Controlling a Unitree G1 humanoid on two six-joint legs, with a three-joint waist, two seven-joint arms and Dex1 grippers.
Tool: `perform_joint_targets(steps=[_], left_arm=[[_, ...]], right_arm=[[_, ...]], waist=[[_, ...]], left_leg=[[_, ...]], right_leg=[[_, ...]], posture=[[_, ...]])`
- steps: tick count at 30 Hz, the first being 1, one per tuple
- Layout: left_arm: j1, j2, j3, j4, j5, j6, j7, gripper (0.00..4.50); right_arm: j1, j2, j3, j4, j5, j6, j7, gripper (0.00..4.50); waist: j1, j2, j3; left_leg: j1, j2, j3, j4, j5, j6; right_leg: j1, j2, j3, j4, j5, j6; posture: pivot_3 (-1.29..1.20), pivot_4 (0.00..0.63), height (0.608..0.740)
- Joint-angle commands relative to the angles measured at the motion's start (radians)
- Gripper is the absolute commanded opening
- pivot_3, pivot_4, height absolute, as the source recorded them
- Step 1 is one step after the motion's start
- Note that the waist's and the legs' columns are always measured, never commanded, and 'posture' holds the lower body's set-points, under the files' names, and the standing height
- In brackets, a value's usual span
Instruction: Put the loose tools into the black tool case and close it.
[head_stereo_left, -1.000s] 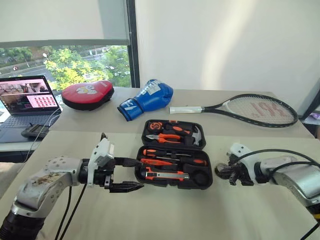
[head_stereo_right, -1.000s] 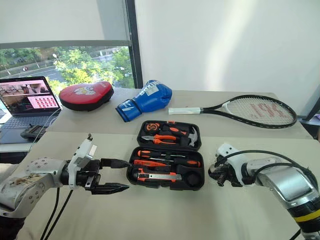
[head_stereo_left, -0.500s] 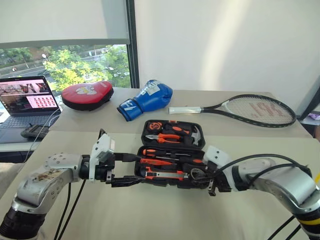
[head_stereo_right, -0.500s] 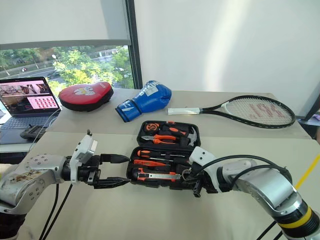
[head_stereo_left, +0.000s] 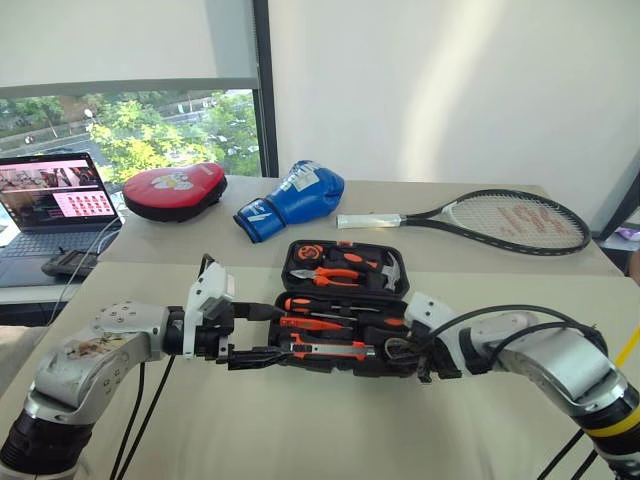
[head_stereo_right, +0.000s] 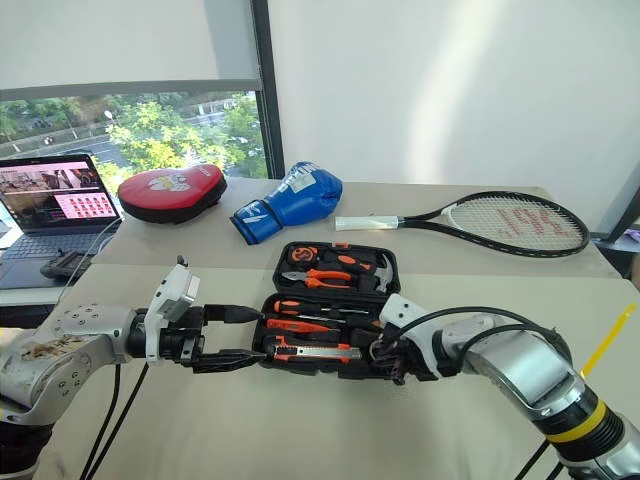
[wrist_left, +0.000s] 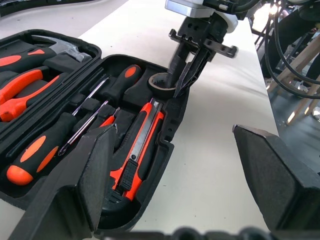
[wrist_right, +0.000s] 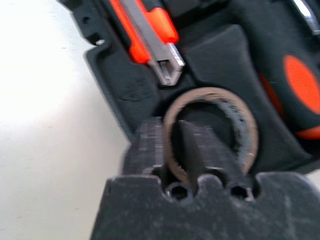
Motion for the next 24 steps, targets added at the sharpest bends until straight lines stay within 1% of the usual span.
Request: perform_joint_targets(steps=[1,4,6,8,10,12,13,14,15,16,17,18,19,20,21,22,24], left_arm=[[0.01,-0.016,-0.005,-0.023,0.003,-0.007,0.026,4.01],[0.019,-0.022,-0.02,-0.013,0.02,-0.021,0.029,4.01],[0.022,-0.026,-0.036,-0.002,0.039,-0.037,0.026,4.01],[0.011,-0.037,-0.053,0.02,0.053,-0.049,0.022,4.01],[0.002,-0.048,-0.07,0.052,0.076,-0.072,0.012,4.01],[-0.002,-0.057,-0.084,0.082,0.094,-0.097,-0.002,4.01],[-0.002,-0.063,-0.09,0.094,0.1,-0.107,-0.009,4.01],[-0.003,-0.078,-0.1,0.115,0.115,-0.126,-0.01,3.74],[-0.004,-0.088,-0.106,0.131,0.125,-0.142,-0.011,3.48],[0.001,-0.102,-0.119,0.148,0.143,-0.166,-0.014,3.32],[0.004,-0.112,-0.127,0.16,0.156,-0.184,-0.018,2.83],[0.006,-0.127,-0.135,0.173,0.167,-0.197,-0.013,2.44],[0.008,-0.138,-0.139,0.183,0.175,-0.206,-0.01,2.15],[0.007,-0.16,-0.159,0.2,0.198,-0.227,0.0,1.71],[0.004,-0.181,-0.176,0.216,0.219,-0.243,0.011,1.57],[0.002,-0.195,-0.186,0.228,0.234,-0.255,0.017,1.14],[-0.009,-0.222,-0.211,0.258,0.272,-0.269,0.035,0.45]], right_arm=[[0.058,0.017,-0.14,-0.084,0.082,-0.03,0.031,1.92],[0.12,0.047,-0.253,-0.154,0.129,-0.075,0.025,1.92],[0.176,0.086,-0.35,-0.208,0.177,-0.118,0.019,1.92],[0.238,0.11,-0.425,-0.265,0.181,-0.161,-0.008,1.92],[0.268,0.146,-0.482,-0.296,0.216,-0.164,-0.041,1.92],[0.294,0.168,-0.522,-0.332,0.265,-0.156,-0.058,2.42],[0.31,0.176,-0.538,-0.353,0.285,-0.16,-0.064,2.55],[0.329,0.193,-0.551,-0.376,0.276,-0.18,-0.089,3.04],[0.34,0.204,-0.557,-0.392,0.268,-0.195,-0.112,3.29],[0.366,0.214,-0.558,-0.413,0.264,-0.206,-0.126,3.62],[0.385,0.219,-0.557,-0.427,0.263,-0.213,-0.135,3.66],[0.399,0.226,-0.555,-0.437,0.269,-0.215,-0.146,3.66],[0.407,0.23,-0.552,-0.444,0.272,-0.217,-0.156,3.66],[0.415,0.237,-0.553,-0.455,0.28,-0.215,-0.174,3.66],[0.422,0.242,-0.553,-0.465,0.287,-0.214,-0.189,3.66],[0.427,0.243,-0.553,-0.471,0.294,-0.213,-0.199,3.66],[0.438,0.238,-0.552,-0.485,0.297,-0.212,-0.217,3.66]], waist=[[0.002,0.0,0.0],[0.0,0.0,0.0],[-0.001,0.0,0.0],[-0.001,0.0,0.0],[0.0,0.0,0.0],[0.0,0.0,0.0],[0.0,0.0,0.0],[0.0,0.0,0.0],[0.001,0.0,0.0],[0.001,0.0,0.0],[0.0,0.0,0.0],[0.0,0.0,0.0],[0.0,0.0,0.0],[-0.001,0.0,0.0],[-0.001,0.0,0.0],[-0.001,0.0,0.0],[0.0,0.0,0.0]], left_leg=[[0.0,0.0,0.0,0.0,0.0,0.0],[-0.002,0.001,0.0,-0.001,0.002,-0.004],[-0.002,0.001,0.0,-0.001,0.002,-0.004],[-0.002,0.001,0.0,-0.001,0.002,-0.003],[-0.002,0.001,0.0,-0.001,0.001,-0.003],[-0.001,0.0,0.0,-0.001,0.001,-0.002],[-0.001,0.0,0.0,0.0,0.001,-0.001],[-0.001,0.0,0.0,0.0,0.0,0.0],[-0.001,0.001,0.0,-0.001,0.0,0.0],[-0.001,0.001,0.0,-0.001,0.0,0.0],[-0.001,0.001,0.0,-0.001,0.0,0.0],[0.0,0.001,0.0,-0.001,0.0,0.0],[-0.001,0.001,0.0,-0.001,0.0,0.0],[0.0,0.001,0.0,-0.001,0.0,0.0],[-0.001,0.001,0.0,-0.001,0.0,0.0],[0.0,0.001,0.0,-0.001,0.0,0.0],[0.0,0.001,0.0,0.0,0.0,0.0]], right_leg=[[0.0,0.0,0.0,0.0,0.0,0.0],[-0.001,0.0,0.0,0.0,0.0,0.0],[-0.002,0.0,0.0,0.0,0.0,0.0],[-0.002,0.0,0.001,0.0,0.0,0.0],[-0.001,0.0,0.0,-0.001,0.0,0.0],[-0.001,0.0,0.0,0.0,0.0,0.0],[-0.001,0.0,0.001,0.0,0.0,0.0],[-0.001,0.0,0.001,0.0,0.0,0.0],[-0.001,0.0,0.0,0.0,0.001,-0.001],[-0.001,0.0,0.0,0.0,0.001,-0.001],[-0.001,0.0,0.001,0.001,0.001,-0.001],[-0.001,0.0,0.001,0.001,0.001,-0.001],[-0.001,0.0,0.001,0.001,0.001,-0.001],[-0.001,0.0,0.001,0.001,0.001,-0.001],[-0.001,0.0,0.001,0.001,0.001,-0.001],[-0.001,0.0,0.001,0.001,0.001,-0.001],[-0.001,0.0,0.001,0.001,0.001,-0.001]], posture=[[0.0,0.15,0.74],[0.0,0.15,0.74],[0.0,0.15,0.74],[0.0,0.15,0.74],[0.0,0.15,0.74],[0.0,0.15,0.74],[0.0,0.15,0.74],[0.0,0.15,0.74],[0.0,0.15,0.74],[0.0,0.15,0.74],[0.0,0.15,0.74],[0.0,0.15,0.74],[0.0,0.15,0.74],[0.0,0.15,0.74],[0.0,0.15,0.74],[0.0,0.15,0.74],[0.0,0.15,0.74]])
